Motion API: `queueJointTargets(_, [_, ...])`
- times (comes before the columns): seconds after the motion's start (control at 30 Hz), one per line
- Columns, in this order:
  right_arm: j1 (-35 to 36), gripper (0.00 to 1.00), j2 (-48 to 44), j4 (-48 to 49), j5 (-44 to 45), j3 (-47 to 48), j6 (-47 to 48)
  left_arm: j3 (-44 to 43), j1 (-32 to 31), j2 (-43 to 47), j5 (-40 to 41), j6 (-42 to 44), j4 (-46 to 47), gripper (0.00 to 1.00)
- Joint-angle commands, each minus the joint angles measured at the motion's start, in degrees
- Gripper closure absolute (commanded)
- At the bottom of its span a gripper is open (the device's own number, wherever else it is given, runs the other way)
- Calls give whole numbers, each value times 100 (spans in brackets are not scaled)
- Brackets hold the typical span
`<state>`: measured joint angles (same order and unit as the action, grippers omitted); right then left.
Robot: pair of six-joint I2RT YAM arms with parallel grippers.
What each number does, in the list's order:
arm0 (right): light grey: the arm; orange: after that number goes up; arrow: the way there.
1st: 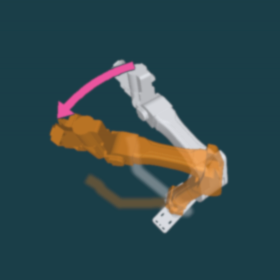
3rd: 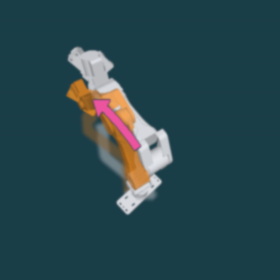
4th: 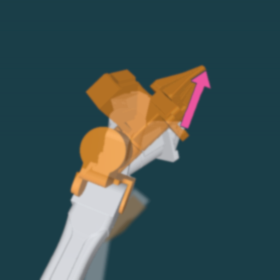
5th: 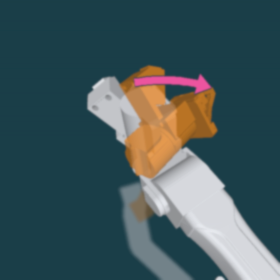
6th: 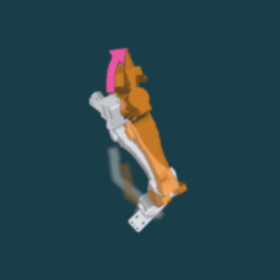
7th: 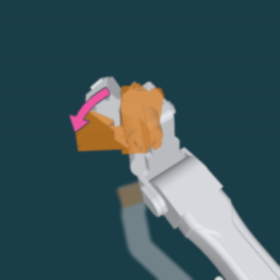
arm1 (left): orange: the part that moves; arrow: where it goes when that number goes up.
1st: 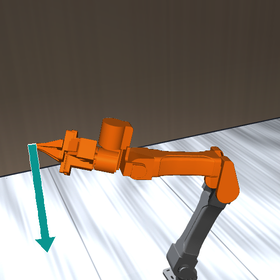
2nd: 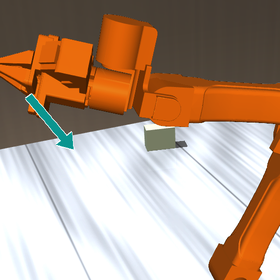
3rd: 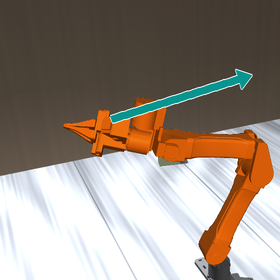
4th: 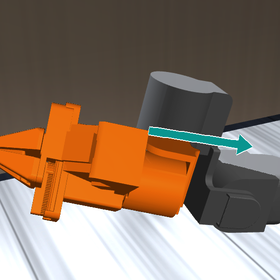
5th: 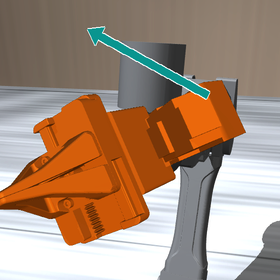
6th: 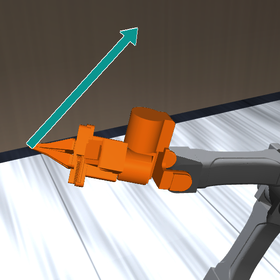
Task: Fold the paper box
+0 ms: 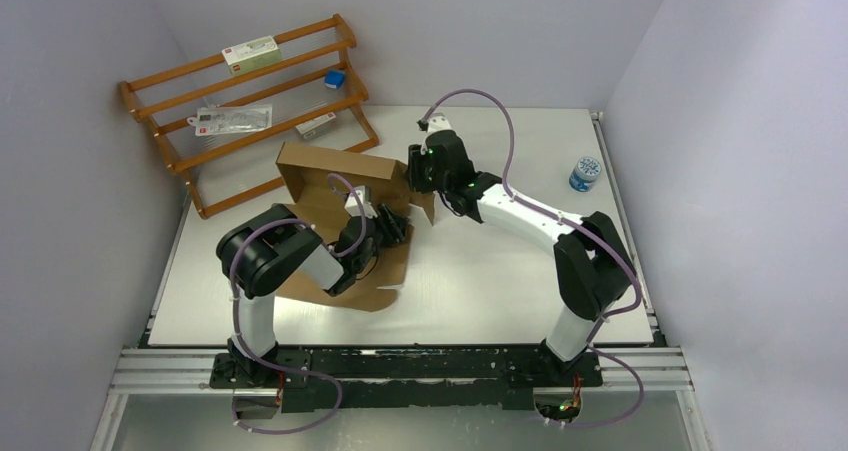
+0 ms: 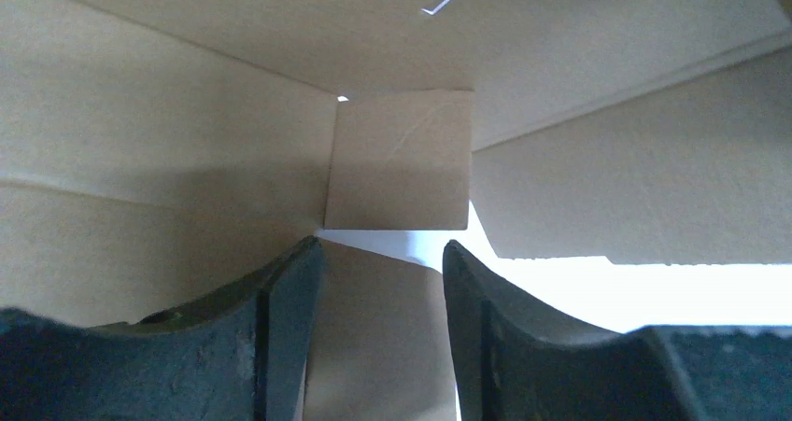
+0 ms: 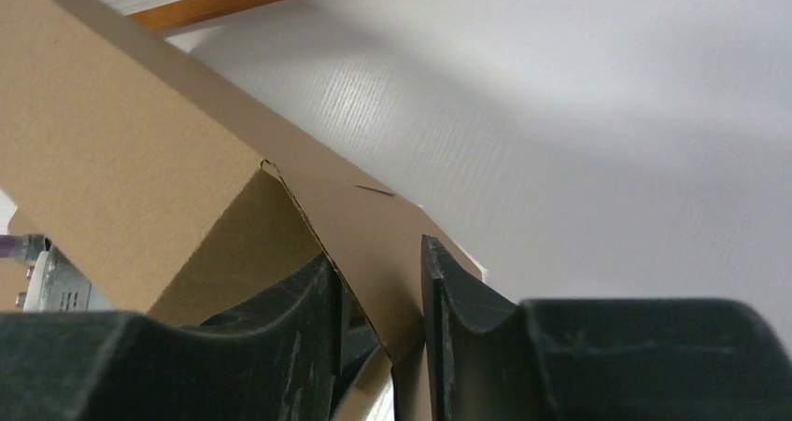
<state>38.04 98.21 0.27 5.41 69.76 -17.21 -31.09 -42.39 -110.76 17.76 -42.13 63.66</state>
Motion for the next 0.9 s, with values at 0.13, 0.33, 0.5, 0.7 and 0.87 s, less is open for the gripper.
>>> queueJointTargets(0.13, [62, 73, -45, -877, -512, 217, -65, 476, 198, -5, 422, -704, 130, 48])
queueJointTargets(0.33, [54, 75, -169, -1136, -804, 262, -142, 655, 284, 44, 586, -1061, 320, 53])
queueJointTargets(0.5, [49, 76, -298, -1111, -1047, 211, -440, 559, 284, 70, 566, -1008, 165, 54])
queueJointTargets(0.7, [53, 75, -491, -650, -1475, -82, -1078, 739, 284, -25, 541, -1216, 507, 57])
queueJointTargets(0.87, [60, 74, -601, -372, -1368, -193, -1370, 777, 292, 90, 441, -1186, 508, 58])
